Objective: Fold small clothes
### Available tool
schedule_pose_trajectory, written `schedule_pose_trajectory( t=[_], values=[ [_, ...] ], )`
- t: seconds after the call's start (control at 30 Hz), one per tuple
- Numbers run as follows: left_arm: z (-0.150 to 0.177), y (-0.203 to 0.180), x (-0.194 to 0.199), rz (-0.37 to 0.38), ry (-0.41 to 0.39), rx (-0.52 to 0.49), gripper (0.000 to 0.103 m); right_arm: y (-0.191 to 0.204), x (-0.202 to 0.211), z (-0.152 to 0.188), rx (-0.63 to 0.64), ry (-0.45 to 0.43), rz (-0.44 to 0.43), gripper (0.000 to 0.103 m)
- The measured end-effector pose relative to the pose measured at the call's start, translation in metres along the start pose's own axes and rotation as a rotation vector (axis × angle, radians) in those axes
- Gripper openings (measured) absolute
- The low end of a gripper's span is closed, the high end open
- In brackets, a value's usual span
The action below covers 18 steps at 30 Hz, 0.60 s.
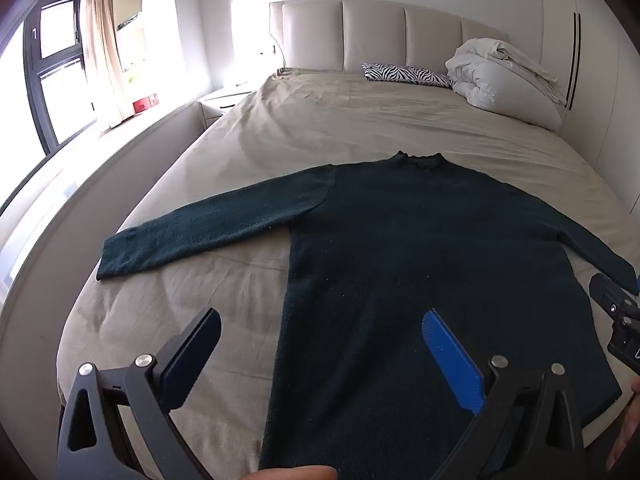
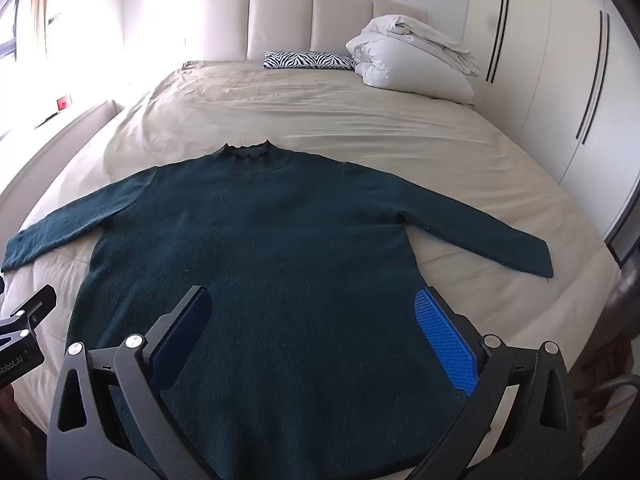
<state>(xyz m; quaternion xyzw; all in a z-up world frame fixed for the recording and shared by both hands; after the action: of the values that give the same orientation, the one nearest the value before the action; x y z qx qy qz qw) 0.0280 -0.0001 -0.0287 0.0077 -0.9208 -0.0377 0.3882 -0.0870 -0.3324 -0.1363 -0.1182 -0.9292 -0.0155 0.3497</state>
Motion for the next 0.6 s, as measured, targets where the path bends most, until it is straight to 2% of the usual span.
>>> schedule_pose_trajectory(
  t=[0.6],
  values=[
    [0.0, -0.0002, 0.0007, -0.003, -0.004, -0.002, 0.103, 0.0006, -0.001, 0.0012, -0.002, 0.0, -0.003, 0.103]
  ],
)
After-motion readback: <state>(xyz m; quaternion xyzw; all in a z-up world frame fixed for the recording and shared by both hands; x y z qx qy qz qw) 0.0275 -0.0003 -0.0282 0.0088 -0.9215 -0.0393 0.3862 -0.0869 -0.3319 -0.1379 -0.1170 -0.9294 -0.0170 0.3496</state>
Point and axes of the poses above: each gripper's, at about its wrist camera, not at the fingertips, and x roughly against the way its jaws point, y to its left, z to its underside, the point moved 4 cm from there along -x, roughly the way its jaws point, and after that the axes turned 3 degrees about -z, right-handed, at the moved point
